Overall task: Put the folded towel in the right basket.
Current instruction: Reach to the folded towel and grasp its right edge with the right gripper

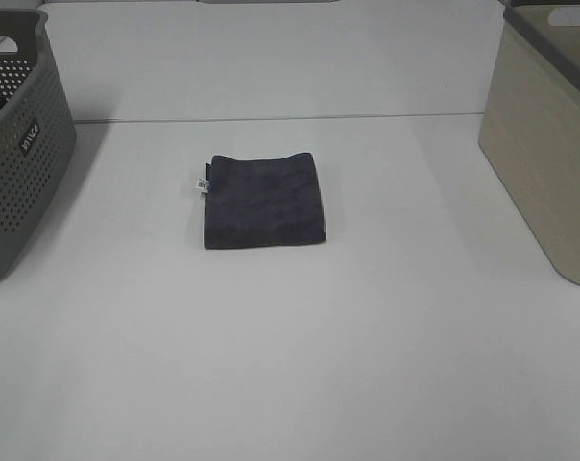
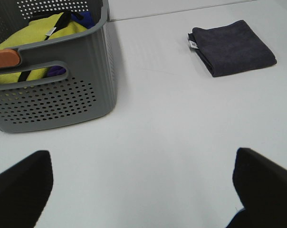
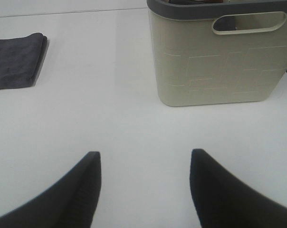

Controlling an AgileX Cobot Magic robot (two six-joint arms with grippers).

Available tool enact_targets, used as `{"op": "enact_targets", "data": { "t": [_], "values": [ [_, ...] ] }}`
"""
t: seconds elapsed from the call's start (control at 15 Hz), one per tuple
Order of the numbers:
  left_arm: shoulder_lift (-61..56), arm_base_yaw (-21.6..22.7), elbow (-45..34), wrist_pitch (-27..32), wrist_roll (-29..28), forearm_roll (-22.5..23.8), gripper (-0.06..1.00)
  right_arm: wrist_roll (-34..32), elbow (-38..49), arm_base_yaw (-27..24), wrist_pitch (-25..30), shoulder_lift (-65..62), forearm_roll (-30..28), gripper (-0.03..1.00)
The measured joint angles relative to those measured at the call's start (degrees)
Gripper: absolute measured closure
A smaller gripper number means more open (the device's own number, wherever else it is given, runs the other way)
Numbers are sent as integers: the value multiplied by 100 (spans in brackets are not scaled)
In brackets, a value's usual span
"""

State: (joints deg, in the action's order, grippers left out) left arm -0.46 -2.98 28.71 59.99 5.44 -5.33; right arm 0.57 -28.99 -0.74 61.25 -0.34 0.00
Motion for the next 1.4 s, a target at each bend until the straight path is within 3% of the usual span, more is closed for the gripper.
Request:
{"op": "enact_targets", "data": {
  "t": [1.4],
  "values": [
    [0, 0, 0, 0, 0, 0, -3, 0, 0, 0, 0, 0, 0, 43]
  ]
}}
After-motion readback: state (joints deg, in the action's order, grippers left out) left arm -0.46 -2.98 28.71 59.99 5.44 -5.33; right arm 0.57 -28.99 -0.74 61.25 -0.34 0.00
